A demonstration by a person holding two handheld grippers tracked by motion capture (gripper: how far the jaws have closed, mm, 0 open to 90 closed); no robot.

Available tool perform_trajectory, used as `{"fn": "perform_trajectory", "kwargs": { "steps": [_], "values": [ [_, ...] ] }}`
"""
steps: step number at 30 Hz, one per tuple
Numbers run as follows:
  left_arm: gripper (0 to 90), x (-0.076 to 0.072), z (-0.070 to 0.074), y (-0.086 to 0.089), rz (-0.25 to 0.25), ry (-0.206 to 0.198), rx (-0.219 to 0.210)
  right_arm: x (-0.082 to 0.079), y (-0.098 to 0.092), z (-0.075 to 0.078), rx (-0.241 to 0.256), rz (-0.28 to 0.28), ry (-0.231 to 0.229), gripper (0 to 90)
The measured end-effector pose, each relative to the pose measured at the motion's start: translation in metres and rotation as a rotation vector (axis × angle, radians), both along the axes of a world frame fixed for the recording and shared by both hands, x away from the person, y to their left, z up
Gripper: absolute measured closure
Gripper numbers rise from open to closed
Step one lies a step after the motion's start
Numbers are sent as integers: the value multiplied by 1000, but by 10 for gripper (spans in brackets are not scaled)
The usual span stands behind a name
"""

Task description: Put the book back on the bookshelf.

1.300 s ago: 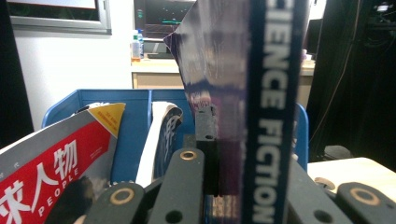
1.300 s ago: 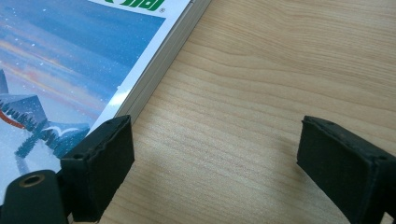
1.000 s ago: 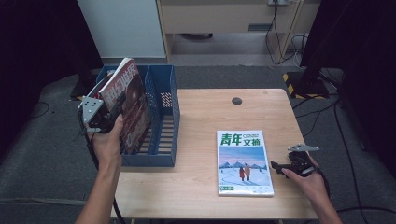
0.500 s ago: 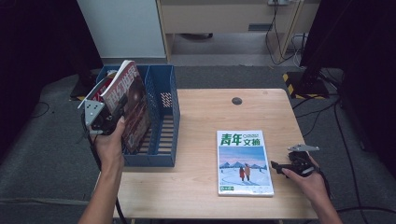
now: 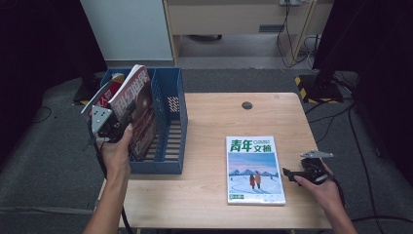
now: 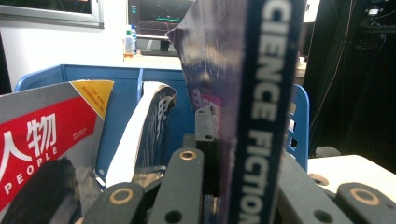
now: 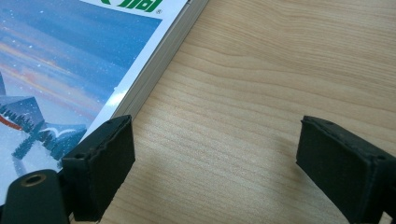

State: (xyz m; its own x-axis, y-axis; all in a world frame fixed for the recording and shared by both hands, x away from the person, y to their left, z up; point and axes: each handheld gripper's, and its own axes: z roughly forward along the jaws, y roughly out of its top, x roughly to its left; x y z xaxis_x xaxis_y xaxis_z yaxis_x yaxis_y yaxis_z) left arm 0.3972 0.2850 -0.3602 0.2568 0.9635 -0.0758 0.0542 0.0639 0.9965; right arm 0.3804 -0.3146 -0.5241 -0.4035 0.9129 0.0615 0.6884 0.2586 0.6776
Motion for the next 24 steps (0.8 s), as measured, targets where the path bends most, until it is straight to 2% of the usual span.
{"fn": "perform_trajectory", "kwargs": {
  "steps": [11, 24],
  "values": [
    [838, -1, -6, 4, -8, 1, -22, 0, 1, 0, 3, -1, 4, 117],
    [839, -1, -6, 6, 10, 3, -16, 0, 1, 0, -2, 0, 2, 117]
  ]
}}
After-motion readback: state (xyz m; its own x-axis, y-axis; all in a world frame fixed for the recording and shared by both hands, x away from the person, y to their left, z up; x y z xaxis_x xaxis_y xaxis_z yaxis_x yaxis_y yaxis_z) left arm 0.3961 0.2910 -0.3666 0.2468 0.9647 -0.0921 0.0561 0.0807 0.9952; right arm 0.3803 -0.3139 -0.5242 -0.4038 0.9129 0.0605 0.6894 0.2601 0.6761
